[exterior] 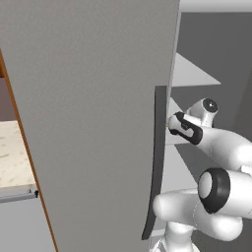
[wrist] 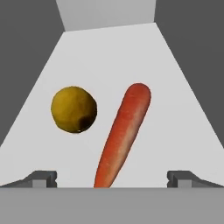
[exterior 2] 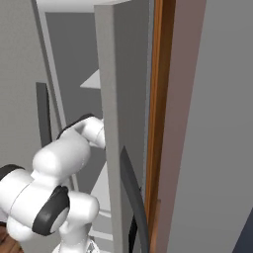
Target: Take the corn, carrot, and lemon from the freezer and place them in the bowl on the counter.
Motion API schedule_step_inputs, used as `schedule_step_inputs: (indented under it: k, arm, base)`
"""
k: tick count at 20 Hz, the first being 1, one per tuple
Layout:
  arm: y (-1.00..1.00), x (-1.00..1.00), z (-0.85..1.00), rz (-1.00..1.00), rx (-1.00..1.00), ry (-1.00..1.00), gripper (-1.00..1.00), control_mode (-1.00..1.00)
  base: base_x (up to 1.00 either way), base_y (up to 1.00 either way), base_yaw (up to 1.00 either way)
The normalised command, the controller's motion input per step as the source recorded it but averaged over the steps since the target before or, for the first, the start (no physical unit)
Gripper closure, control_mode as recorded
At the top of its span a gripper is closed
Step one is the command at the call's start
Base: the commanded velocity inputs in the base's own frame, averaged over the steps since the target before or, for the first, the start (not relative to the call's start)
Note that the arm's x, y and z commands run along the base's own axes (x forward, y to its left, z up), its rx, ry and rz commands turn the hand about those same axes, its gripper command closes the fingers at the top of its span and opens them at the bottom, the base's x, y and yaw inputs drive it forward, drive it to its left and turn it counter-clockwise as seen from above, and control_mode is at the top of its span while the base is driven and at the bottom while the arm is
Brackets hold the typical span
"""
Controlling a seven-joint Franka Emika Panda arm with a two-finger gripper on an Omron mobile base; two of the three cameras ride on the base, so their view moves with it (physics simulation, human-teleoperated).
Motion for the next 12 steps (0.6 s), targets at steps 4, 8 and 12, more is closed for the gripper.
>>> schedule_step_inputs:
  k: [4, 8, 12]
  arm:
    - [-0.19, 0.23, 0.0, 0.0, 0.0, 0.02, -1.0, -1.0]
    - [-0.11, 0.19, -0.02, 0.0, 0.0, 0.02, -1.0, -1.0]
    - [-0.01, 0.19, -0.06, 0.0, 0.0, 0.03, -1.0, -1.0]
  base:
    - [0.0, 0.0, 0.0]
    - [0.0, 0.0, 0.0]
    - [0.0, 0.0, 0.0]
